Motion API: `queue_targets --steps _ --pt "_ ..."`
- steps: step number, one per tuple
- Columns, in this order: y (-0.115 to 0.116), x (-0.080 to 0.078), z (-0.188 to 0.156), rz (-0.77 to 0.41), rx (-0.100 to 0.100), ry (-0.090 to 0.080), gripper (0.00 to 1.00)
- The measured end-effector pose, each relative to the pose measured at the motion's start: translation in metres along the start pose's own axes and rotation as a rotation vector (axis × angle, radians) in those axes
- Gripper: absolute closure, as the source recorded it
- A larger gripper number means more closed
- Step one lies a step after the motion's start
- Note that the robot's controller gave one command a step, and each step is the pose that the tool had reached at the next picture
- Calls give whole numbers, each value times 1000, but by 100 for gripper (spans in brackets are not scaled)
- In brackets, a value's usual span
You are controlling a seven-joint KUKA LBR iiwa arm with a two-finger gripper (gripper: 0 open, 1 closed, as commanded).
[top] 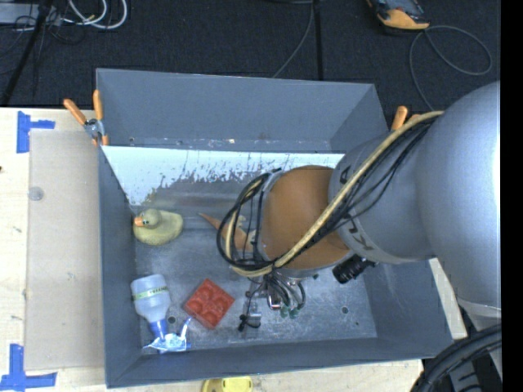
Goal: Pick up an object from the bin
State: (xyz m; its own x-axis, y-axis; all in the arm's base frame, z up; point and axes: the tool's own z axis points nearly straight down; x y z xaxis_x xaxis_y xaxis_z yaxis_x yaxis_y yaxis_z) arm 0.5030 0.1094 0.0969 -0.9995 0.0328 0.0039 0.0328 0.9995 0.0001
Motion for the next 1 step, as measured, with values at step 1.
queue_targets --steps 1 --pt "38 3 21 -185 2 0 0"
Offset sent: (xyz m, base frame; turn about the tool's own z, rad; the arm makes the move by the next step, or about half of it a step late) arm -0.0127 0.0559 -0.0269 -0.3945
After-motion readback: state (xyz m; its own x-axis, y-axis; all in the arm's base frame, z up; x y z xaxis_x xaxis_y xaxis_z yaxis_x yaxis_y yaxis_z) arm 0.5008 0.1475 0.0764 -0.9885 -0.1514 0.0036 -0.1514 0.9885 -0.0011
